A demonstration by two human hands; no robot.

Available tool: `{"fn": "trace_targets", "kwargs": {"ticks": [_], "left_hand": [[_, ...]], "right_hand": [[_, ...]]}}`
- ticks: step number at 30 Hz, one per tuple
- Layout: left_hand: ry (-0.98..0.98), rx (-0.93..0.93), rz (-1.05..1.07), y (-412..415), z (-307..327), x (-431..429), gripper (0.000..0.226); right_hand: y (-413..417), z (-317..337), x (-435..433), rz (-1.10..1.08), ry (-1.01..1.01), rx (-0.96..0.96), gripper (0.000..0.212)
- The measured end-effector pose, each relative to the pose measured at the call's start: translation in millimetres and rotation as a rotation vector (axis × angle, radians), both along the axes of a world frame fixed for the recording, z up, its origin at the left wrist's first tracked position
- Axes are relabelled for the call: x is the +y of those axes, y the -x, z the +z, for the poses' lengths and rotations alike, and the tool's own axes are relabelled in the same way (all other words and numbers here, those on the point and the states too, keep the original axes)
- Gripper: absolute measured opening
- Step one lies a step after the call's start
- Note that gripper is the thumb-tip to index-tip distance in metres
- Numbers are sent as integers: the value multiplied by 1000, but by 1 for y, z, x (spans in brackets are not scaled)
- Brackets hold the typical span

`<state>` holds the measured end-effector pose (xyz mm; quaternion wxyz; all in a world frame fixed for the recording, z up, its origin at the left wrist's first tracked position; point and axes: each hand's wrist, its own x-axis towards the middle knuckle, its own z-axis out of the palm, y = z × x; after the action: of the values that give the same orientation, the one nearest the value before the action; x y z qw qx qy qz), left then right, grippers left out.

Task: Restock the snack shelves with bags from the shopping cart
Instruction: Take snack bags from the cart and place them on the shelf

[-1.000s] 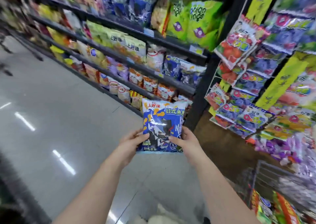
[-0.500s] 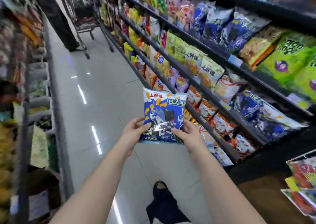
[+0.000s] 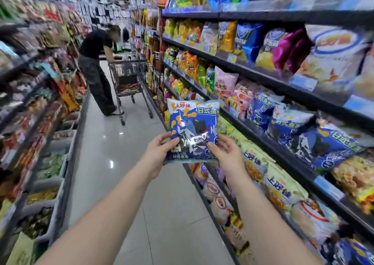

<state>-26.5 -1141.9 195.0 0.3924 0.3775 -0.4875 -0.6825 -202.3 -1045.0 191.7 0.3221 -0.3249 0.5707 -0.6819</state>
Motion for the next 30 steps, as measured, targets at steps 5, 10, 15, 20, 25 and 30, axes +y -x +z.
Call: {"fn": "trace_targets", "kwargs": {"ticks": [5, 10, 15, 20, 25, 30], "left_hand": [[117, 50, -11, 47, 60, -106, 38], [203, 110, -102, 85, 115, -209, 38], [228, 167, -272, 124, 182, -309, 26], [292, 253, -419, 170, 253, -389, 29], [433, 274, -489, 225, 302, -449, 31], [561, 266, -512, 276, 329, -483, 33]], "right_hand": [[42, 64, -98, 27, 85, 135, 42], [75, 124, -186, -86, 142, 287, 33], [93, 195, -263, -275, 196, 359, 42], [117, 257, -326, -423, 261, 402, 40], [149, 301, -370, -518, 286, 421, 32], [185, 329, -394, -614, 243, 546, 30]]}}
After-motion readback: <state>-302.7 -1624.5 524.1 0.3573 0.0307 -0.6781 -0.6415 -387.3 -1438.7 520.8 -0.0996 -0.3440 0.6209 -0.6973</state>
